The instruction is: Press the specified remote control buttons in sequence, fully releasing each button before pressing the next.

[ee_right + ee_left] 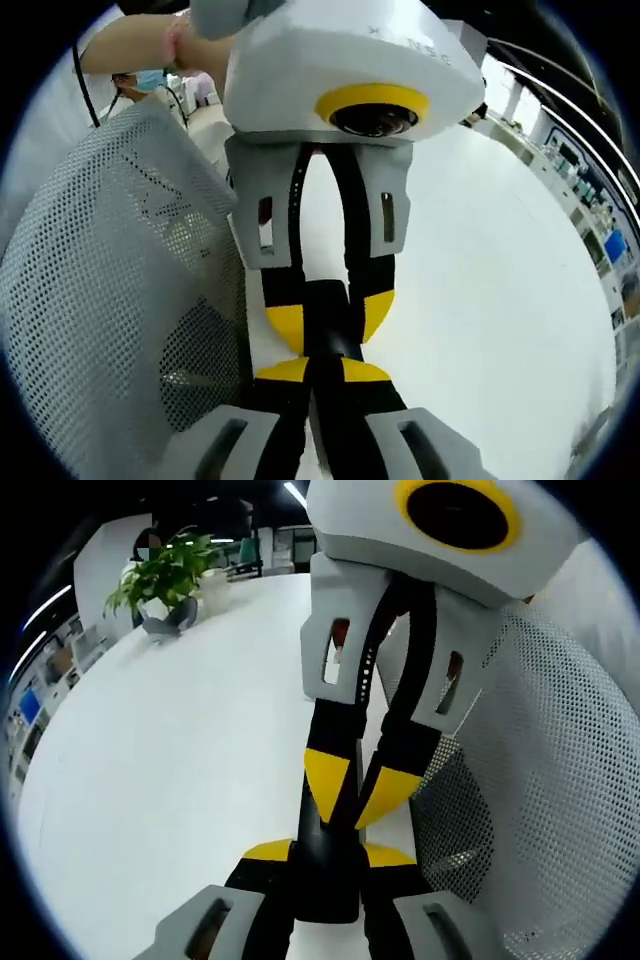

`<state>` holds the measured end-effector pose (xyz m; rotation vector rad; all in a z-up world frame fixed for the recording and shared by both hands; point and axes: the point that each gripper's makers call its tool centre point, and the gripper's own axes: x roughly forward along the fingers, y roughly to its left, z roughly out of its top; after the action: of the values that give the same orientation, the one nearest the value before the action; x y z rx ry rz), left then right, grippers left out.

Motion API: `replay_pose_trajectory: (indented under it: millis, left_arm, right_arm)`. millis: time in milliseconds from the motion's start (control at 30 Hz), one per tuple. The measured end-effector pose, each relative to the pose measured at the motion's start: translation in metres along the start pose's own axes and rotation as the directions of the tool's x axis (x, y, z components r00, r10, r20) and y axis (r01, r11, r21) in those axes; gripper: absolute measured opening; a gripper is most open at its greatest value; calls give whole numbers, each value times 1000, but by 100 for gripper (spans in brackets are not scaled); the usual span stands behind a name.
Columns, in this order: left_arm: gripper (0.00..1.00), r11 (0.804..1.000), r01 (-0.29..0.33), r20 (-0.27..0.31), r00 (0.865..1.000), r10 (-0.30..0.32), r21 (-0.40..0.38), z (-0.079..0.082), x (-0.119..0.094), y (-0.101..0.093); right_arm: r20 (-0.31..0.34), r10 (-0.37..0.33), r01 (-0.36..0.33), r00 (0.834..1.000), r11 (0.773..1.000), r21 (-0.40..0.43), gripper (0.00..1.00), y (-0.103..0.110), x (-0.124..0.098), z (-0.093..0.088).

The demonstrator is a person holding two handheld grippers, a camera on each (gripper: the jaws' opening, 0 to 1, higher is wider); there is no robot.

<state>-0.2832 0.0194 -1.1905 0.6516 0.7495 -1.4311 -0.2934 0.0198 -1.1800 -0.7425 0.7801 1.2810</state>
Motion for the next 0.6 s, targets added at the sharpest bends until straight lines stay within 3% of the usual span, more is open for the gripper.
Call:
replay_pose_trajectory:
  millis: [100, 400, 600]
  left_arm:
    - [24, 1000, -12, -16, 1000, 12, 7, 0, 1, -1]
    - [24, 998, -51, -18, 999, 51, -22, 0, 1, -1]
    - [24, 998, -54, -31, 998, 54, -17, 0, 1, -1]
  right_arm:
    - [2, 13, -13, 1000, 1000, -22, 27, 1, 1, -6]
    - [42, 49, -48, 998, 999, -24, 29, -5, -1, -16]
    - [35, 47, -46, 998, 999, -25, 22, -12, -4, -26]
